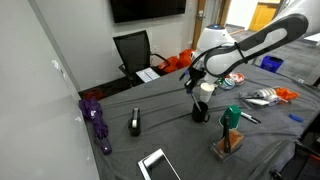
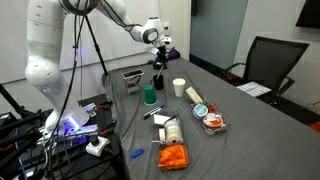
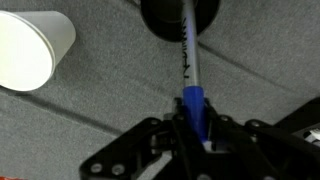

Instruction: Remove the blue marker from the black mug.

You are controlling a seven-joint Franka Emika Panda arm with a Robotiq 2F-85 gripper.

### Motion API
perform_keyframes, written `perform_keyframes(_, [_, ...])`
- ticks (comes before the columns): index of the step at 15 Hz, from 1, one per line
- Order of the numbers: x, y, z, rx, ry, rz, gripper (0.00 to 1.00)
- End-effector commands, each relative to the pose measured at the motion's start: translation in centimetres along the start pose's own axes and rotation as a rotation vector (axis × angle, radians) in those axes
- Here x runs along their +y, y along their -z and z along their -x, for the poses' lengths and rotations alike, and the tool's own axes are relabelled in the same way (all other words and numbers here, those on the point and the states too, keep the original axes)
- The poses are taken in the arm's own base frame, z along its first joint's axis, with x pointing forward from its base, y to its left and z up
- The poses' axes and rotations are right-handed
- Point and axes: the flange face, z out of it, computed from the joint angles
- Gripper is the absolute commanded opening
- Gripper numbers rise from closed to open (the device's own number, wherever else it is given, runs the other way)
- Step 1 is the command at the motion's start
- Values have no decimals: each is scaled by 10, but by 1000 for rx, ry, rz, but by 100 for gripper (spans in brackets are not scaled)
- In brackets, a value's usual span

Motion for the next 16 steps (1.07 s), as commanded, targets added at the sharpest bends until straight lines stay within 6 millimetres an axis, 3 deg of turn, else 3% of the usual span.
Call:
perform_keyframes(1, [9,19,-2,-30,-70,-44,5])
perform_keyframes(8, [32,45,-5,-78,-154,-74,5])
perform_keyframes(16, [60,66,4,-101,-236,37,5])
